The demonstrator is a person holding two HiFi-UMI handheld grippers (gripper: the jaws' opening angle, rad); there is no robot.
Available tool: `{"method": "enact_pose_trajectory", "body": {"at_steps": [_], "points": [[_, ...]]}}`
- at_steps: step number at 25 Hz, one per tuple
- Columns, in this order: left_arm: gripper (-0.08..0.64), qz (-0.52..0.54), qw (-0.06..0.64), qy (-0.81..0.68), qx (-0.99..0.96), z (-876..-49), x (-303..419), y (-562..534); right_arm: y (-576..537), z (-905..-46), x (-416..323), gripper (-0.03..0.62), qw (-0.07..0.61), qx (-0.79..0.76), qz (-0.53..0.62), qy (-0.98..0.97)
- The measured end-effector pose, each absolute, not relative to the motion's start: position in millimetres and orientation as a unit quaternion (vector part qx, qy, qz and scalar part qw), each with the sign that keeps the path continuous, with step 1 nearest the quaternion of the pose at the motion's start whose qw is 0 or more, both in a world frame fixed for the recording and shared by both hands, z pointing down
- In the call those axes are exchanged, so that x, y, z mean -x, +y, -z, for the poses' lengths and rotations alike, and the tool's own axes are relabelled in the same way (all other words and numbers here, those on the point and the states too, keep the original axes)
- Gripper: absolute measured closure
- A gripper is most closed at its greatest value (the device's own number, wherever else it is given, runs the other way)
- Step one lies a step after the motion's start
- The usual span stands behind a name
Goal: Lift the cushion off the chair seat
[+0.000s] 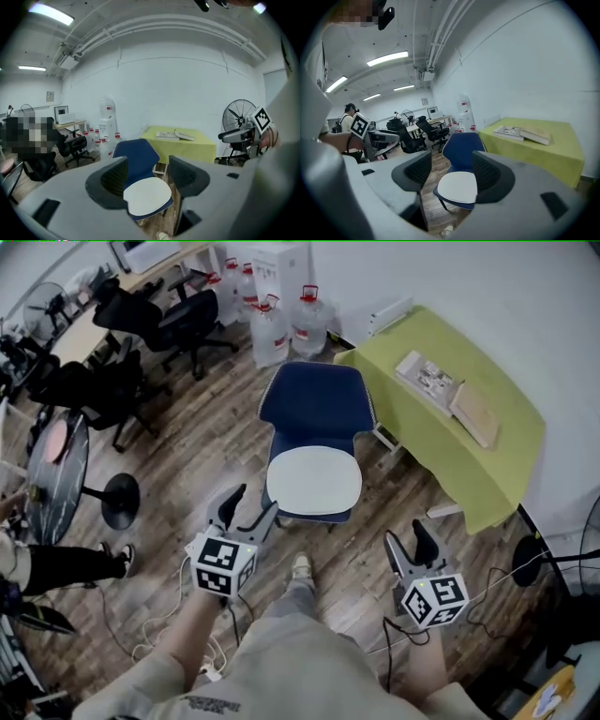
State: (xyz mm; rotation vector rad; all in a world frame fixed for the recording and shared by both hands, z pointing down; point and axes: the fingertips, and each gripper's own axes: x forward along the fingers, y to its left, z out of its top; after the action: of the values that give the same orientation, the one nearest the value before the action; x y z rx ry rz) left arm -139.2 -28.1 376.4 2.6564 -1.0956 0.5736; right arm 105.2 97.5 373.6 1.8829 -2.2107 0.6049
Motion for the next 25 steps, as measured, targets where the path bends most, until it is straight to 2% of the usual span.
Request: {"method": "enact_pose_trajectory", "body": {"at_steps": [12, 17, 25], "points": [[0.288, -0.259, 0.170, -0.335, -0.890, -481.5, 118.7, -140.2, -34.0, -465.9, -115.2, 0.293, 0.119, -0.614, -0.297, -0.721], [0.288, -0.260, 0.224, -0.337, -0.877, -519.3, 114.0, -162.4, -58.2, -512.7, -122.6, 0.284, 0.161, -0.606, -0.318, -0.711], [0.287, -0.309, 0.245, -0.344, -0.852, -591.6, 108.3, -172.0, -73.6, -598.6, -146.5, 0.264, 0.187, -0.593, -0.372, -0.689]]}}
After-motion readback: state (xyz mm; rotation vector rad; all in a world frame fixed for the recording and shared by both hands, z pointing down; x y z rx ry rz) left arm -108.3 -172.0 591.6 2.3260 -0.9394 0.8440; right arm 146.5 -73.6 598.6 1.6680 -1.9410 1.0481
